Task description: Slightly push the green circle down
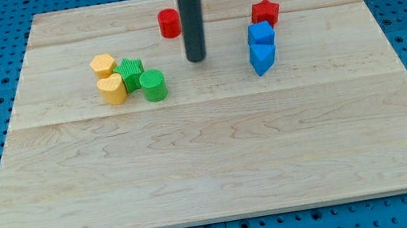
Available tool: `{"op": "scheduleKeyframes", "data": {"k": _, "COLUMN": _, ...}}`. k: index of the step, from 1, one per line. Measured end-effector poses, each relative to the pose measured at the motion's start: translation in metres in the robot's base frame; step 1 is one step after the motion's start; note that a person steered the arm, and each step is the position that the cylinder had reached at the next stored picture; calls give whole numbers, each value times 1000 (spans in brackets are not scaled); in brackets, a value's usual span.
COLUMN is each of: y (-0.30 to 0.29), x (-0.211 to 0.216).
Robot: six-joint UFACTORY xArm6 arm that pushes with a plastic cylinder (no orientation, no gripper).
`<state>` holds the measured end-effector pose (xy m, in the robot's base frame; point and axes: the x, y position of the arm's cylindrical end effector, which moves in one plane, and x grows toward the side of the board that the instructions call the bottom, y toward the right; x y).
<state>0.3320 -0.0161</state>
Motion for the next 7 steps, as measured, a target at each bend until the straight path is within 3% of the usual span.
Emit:
{"op": "scheduleKeyframes", "data": {"k": 2, "y": -71, "x": -20}}
{"op": "scheduleKeyframes", "data": {"k": 5, "y": -77, "x": -21}}
{"op": "scheduleKeyframes", "data": {"k": 7, "y": -42, "x": -13}}
